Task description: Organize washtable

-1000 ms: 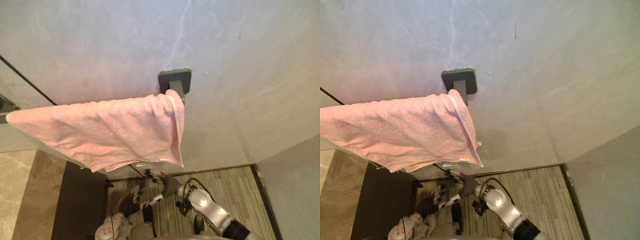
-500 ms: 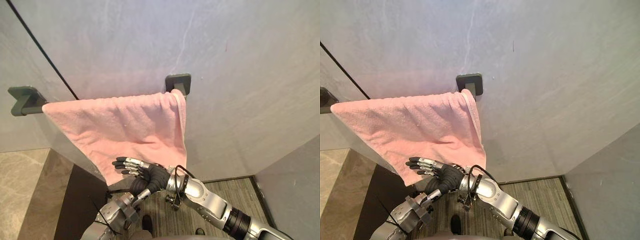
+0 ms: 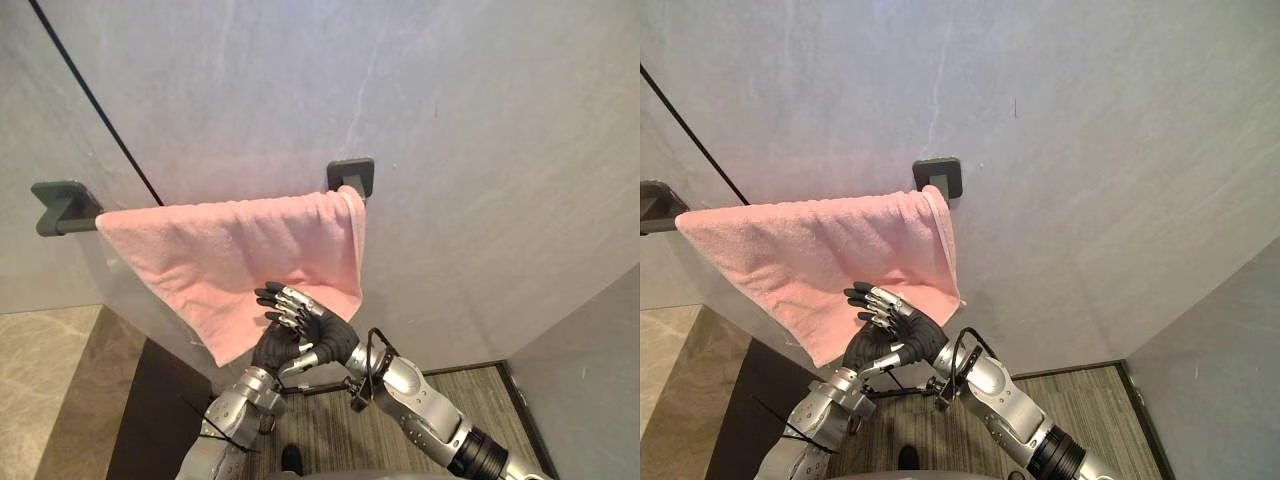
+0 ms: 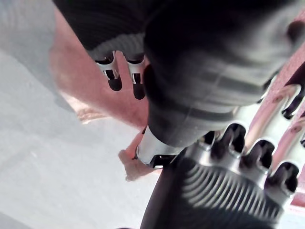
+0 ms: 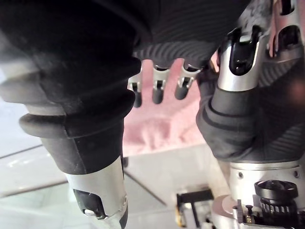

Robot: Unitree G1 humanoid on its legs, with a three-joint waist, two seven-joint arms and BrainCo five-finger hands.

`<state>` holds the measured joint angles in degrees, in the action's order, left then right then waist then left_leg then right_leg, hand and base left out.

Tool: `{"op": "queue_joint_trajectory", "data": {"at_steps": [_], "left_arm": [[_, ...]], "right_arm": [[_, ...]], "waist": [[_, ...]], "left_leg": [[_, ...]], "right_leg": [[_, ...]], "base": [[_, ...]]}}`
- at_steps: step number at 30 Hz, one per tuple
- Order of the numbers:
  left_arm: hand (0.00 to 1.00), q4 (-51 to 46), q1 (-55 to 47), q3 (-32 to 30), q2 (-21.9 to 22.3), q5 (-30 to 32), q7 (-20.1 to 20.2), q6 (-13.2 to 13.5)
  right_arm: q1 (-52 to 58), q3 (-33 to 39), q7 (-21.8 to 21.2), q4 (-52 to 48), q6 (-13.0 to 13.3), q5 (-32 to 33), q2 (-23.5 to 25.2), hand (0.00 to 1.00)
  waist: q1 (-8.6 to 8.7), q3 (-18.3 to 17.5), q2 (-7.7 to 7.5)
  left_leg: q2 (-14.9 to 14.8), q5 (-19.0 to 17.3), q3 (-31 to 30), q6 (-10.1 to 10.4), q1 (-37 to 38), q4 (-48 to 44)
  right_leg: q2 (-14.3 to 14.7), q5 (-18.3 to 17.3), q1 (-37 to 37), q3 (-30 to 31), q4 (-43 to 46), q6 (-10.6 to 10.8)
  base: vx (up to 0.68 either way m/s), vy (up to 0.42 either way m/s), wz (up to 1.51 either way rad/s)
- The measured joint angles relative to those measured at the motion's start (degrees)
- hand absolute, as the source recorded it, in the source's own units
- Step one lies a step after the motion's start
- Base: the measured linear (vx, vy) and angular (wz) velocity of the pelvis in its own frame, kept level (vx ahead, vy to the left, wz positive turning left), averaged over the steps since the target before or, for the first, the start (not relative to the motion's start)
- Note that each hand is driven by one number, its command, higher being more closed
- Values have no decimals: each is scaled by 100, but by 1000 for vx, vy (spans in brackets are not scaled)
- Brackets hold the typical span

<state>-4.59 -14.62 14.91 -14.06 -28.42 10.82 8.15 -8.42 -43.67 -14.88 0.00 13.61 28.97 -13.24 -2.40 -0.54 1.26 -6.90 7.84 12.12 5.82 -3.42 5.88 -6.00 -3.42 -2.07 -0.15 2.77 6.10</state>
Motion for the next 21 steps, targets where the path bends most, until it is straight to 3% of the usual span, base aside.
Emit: {"op": "queue_joint_trajectory", "data": {"at_steps": [5,11,12,13,21], "left_arm": [[0,12,1,-574,469,289,-343,124],[0,11,5,-1222,727,327,-482,250],[0,11,2,-1353,758,323,-467,250],[0,11,5,-1734,836,308,-472,251],[0,9,107,-1832,950,83,-478,251]], "right_arm": [[268,470,145,35,-3,-232,166,0],[505,1184,350,355,-67,-427,161,0],[506,1410,379,419,-100,-447,159,0],[314,2160,733,770,-119,-495,163,0],[-168,2372,947,1002,-128,-507,193,0]], "waist": [[-5,-27,-23],[-3,-54,-53],[-9,-54,-53],[-21,-88,-50],[-91,-88,-45]], "left_leg": [[1,0,-20,0,-22,0],[4,0,-38,0,-38,1],[4,0,-43,0,-40,1],[2,1,-97,0,-78,0],[-4,6,-104,-3,-80,2]], "right_leg": [[0,0,-5,-21,-7,0],[-1,0,-8,-38,-19,0],[-1,0,-7,-44,-20,0],[4,16,14,-105,-54,-9],[12,34,22,-106,-67,-20]], "base": [[0,0,0],[0,0,0],[7,-2,10],[14,-5,10],[2,-1,1]]}}
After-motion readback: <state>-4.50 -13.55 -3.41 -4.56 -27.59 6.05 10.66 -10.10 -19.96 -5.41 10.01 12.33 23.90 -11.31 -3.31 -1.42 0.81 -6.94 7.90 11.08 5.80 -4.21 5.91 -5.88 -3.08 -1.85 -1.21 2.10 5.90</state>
